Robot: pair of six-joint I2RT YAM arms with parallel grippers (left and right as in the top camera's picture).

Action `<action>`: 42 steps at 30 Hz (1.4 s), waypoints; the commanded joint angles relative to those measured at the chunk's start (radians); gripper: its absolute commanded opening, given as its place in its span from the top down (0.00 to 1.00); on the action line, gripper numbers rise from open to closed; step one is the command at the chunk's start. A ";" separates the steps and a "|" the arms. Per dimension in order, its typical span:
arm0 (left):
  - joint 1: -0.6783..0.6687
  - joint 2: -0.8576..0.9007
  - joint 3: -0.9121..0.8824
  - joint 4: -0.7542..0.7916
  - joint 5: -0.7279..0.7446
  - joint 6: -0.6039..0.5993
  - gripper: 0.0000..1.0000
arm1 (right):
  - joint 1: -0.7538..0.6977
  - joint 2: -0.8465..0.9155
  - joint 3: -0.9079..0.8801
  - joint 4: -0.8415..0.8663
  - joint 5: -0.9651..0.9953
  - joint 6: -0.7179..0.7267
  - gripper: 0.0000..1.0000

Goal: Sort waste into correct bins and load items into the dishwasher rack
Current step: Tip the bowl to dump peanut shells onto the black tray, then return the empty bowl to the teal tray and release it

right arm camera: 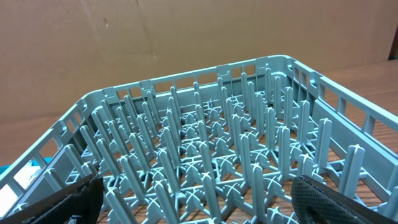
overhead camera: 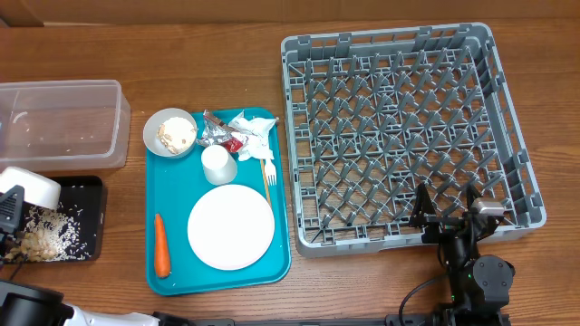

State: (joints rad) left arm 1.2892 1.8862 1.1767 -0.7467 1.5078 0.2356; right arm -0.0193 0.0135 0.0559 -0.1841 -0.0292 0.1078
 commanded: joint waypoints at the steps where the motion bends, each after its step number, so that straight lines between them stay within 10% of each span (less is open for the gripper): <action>1: 0.000 0.007 -0.002 0.010 -0.040 -0.037 0.96 | -0.003 -0.011 -0.005 0.004 -0.001 -0.004 0.00; 16: -0.024 0.003 0.007 0.027 0.003 -0.153 0.96 | -0.003 -0.011 -0.005 0.004 -0.001 -0.004 0.00; 27: -0.211 -0.194 0.082 -0.096 -0.239 -0.124 0.96 | -0.003 -0.011 -0.005 0.004 -0.001 -0.004 0.00; 42: -0.756 -0.496 0.197 -0.335 -1.013 -0.304 0.96 | -0.003 -0.011 -0.005 0.004 -0.001 -0.004 0.00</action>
State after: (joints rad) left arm 0.6567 1.4170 1.3643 -1.0580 0.8146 -0.0212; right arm -0.0189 0.0135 0.0559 -0.1841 -0.0292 0.1078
